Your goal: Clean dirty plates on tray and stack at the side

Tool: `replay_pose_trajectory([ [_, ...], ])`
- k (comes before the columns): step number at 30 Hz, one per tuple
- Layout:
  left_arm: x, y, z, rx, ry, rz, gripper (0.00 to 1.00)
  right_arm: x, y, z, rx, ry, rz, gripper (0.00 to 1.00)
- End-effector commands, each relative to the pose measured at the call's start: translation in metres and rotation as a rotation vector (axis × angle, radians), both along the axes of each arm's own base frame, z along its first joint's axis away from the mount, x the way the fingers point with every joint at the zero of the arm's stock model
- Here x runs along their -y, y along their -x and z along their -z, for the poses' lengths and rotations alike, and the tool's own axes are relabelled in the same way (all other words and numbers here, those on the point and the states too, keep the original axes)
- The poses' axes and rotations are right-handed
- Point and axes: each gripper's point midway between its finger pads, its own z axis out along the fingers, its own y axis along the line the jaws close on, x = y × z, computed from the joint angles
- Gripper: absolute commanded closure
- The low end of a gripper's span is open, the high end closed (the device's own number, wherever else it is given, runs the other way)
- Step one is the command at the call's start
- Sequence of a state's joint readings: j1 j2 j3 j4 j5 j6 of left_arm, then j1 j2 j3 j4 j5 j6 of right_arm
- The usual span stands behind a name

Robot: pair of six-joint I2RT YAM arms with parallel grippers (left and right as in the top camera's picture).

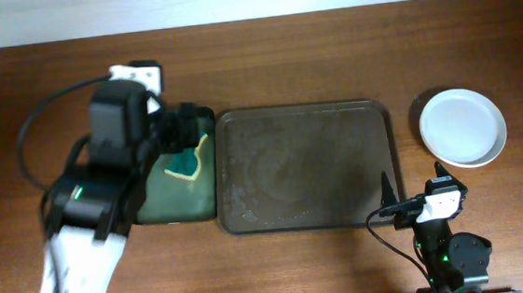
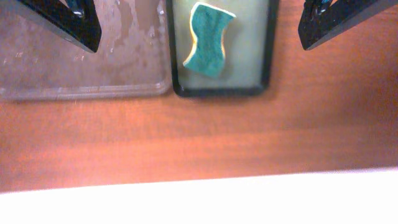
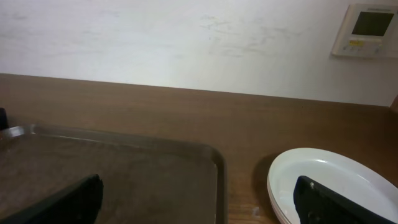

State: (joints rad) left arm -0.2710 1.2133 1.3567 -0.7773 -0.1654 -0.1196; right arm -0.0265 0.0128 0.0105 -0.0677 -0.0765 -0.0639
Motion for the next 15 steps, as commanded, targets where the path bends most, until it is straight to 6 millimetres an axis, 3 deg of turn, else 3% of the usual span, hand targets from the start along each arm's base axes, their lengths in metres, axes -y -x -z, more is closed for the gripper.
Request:
replay_pose_trajectory([
  [1, -0.022, 0.030, -0.034, 0.097, -0.016, -0.062, 0.00, 0.000, 0.000, 0.002, -0.002, 0.003, -0.002, 0.02],
  [6, -0.042, 0.071, -0.066, 0.206, 0.019, -0.092, 0.00, 0.000, 0.000, 0.002, -0.002, 0.003, -0.002, 0.02],
  [12, -0.060, 0.122, -0.055, 0.288, 0.082, -0.100, 0.00, 0.000, 0.000, 0.002, -0.002, 0.003, -0.002, 0.02],
  [15, -0.069, 0.138, -0.049, 0.370, 0.096, -0.128, 0.00, 0.000, 0.000, 0.002, -0.002, 0.003, -0.002, 0.01],
])
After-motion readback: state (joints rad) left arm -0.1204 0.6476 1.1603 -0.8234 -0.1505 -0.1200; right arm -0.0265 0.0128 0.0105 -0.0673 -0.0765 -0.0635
